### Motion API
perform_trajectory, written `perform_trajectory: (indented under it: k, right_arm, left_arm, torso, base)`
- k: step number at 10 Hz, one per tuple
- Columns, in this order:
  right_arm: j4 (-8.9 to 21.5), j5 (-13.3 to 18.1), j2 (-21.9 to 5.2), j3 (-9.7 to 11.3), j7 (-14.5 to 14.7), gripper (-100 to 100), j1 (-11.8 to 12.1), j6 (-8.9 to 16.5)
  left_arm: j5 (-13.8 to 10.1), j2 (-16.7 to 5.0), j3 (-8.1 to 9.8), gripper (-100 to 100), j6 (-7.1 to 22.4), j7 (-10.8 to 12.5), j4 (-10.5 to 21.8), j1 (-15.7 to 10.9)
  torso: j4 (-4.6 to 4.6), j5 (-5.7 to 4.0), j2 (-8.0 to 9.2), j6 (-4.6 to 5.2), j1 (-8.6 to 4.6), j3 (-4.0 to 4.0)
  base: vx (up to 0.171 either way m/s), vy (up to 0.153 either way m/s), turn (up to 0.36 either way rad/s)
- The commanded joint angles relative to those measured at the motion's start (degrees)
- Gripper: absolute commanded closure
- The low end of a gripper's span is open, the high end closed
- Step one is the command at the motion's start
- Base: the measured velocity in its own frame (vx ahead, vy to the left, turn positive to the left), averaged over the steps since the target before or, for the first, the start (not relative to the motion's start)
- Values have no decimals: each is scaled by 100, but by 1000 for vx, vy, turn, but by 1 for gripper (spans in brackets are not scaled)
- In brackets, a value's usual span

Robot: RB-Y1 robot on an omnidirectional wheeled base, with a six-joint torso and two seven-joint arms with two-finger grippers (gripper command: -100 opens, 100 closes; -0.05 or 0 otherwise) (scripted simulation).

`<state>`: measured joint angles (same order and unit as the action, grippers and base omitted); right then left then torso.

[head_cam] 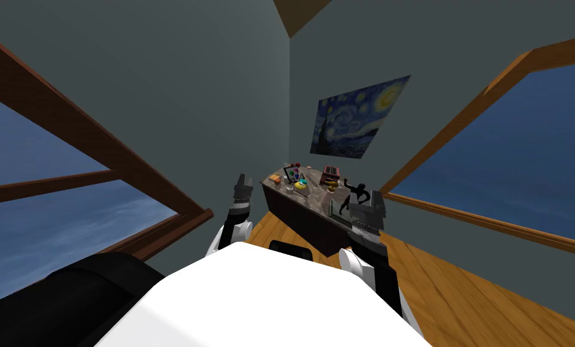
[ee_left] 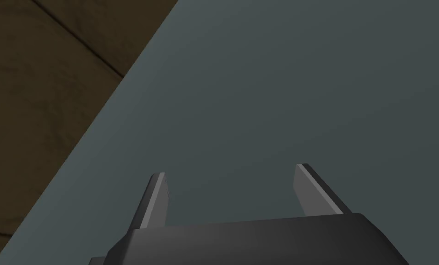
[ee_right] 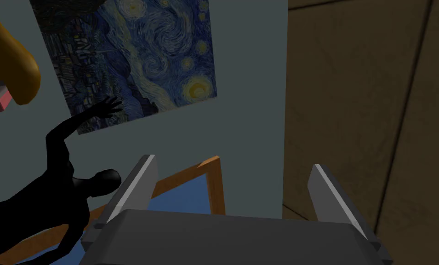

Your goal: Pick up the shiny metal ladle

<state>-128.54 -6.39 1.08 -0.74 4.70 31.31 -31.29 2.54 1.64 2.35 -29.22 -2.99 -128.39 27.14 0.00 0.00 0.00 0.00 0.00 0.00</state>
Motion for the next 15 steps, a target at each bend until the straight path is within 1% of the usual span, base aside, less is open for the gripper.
perform_trajectory:
  k: [1, 4, 7, 11, 15]
  right_arm:
    - [26, 49, -198, -28, 11, -100, -17, -14]
    - [130, 241, -657, -123, 57, -100, -78, -68]
    - [304, 554, -1110, -251, 143, -100, -169, -149]
    - [646, 1119, -1747, -418, 328, -100, -330, -272]
    - [1111, 1799, -2455, -527, 609, -100, -532, -385]
  left_arm:
    - [0, 0, 0, 0, 0, 0, 0, 0]
    - [0, 0, 0, 0, 0, 0, 0, 0]
    - [0, 0, -1, 0, 0, 0, 0, 0]
    - [0, 0, 0, 0, 0, 0, 0, 0]
    - [0, 0, 0, 0, 0, 0, 0, 1]
  torso:
    - [0, 0, 0, 0, 0, 0]
    - [-1, 1, -7, -2, 6, -4]
    - [-3, 3, -12, -2, 13, -7]
    - [-4, 5, -18, -1, 21, -11]
    - [-5, 6, -22, 0, 27, -13]
  base:
    - [4, 10, 60]
    - [19, 24, 137]
    - [31, 39, 189]
    - [44, 55, 233]
    - [58, 71, 247]
